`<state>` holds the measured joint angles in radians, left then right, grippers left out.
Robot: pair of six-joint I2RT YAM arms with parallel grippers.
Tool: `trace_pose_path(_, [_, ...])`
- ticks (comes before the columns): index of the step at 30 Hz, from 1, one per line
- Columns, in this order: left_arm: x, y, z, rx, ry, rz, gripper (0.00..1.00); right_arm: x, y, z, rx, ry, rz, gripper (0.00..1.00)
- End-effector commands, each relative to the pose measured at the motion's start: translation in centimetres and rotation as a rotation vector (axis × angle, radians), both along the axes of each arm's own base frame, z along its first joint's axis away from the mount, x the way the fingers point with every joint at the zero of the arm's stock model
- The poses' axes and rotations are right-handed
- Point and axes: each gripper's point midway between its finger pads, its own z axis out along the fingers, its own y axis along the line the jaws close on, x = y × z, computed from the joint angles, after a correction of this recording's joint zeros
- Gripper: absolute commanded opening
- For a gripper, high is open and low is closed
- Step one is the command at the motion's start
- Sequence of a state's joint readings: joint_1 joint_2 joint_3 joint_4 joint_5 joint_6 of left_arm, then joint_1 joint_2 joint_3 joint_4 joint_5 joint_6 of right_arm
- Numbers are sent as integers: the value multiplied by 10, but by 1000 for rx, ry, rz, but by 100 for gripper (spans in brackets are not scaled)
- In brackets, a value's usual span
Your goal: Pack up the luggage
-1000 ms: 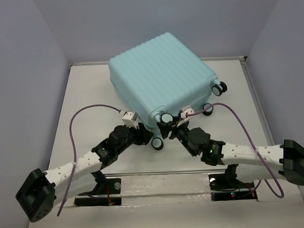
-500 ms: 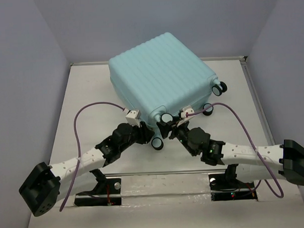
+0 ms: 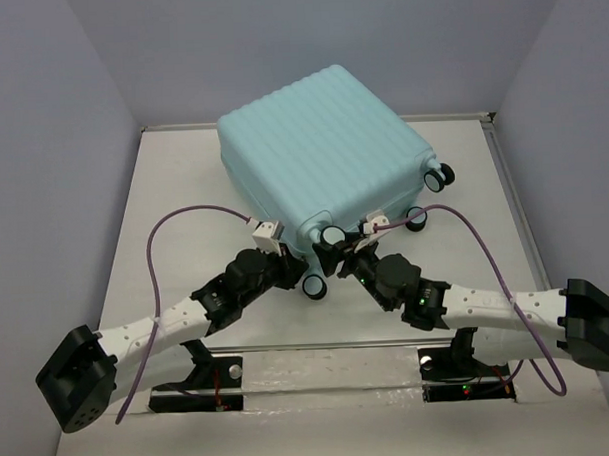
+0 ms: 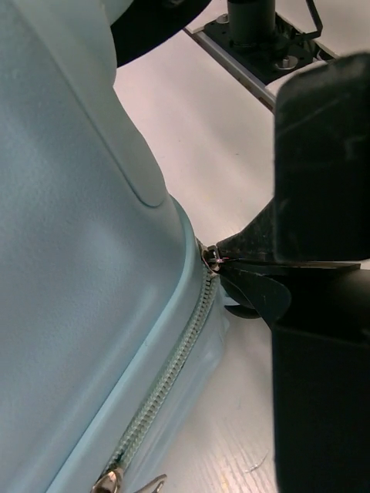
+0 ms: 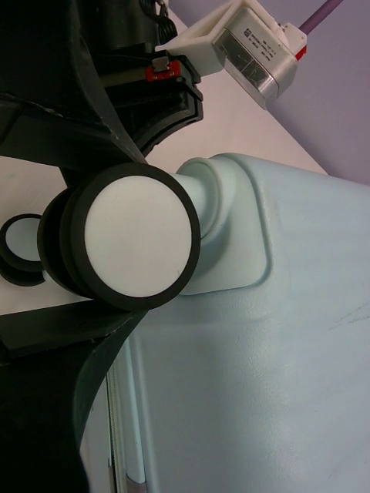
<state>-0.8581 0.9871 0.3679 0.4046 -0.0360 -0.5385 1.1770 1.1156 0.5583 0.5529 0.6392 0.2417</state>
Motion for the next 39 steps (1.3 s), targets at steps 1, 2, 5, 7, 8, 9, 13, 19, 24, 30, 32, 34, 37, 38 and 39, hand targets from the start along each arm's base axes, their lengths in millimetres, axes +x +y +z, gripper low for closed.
trace_pose_path(1, [22,-1,68,-173,-159,94,6,11,-7,51,201,-58,-57,7])
trace_pose_path(2, [24,5,63,-156,-145,127,6,10,-8,51,203,-58,-58,7])
trace_pose_path(5, [30,23,48,-88,-101,229,6,10,-13,46,197,-49,-70,7])
trace_pose_path(7, [33,35,42,-49,-68,293,6,9,-17,42,188,-41,-80,7])
trace_pose_path(8, [33,48,28,7,-30,351,6,9,-19,39,181,-36,-80,7])
trace_pose_path(9, [32,54,28,19,-24,372,6,7,-22,42,189,-38,-81,7])
trace_pose_path(13, [30,83,15,108,6,478,6,2,-34,38,192,-28,-85,7])
trace_pose_path(19, [47,121,23,99,-6,644,6,-4,-41,34,170,-18,-66,7])
trace_pose_path(24, [66,140,39,58,-40,704,6,-6,-37,35,154,-24,-42,7])
trace_pose_path(30, [68,128,38,37,-39,633,6,-10,-24,33,135,9,1,42])
trace_pose_path(32, [67,127,34,30,-38,621,6,-11,-21,35,125,20,16,81])
trace_pose_path(34, [65,131,27,43,-36,637,6,-16,-11,38,98,17,70,92])
trace_pose_path(37, [65,128,28,35,-36,621,6,-19,0,41,47,18,122,94])
trace_pose_path(38, [62,123,28,22,-41,583,6,-20,3,45,30,17,138,96])
trace_pose_path(39, [61,118,38,-17,-60,557,6,-19,5,45,14,19,138,97])
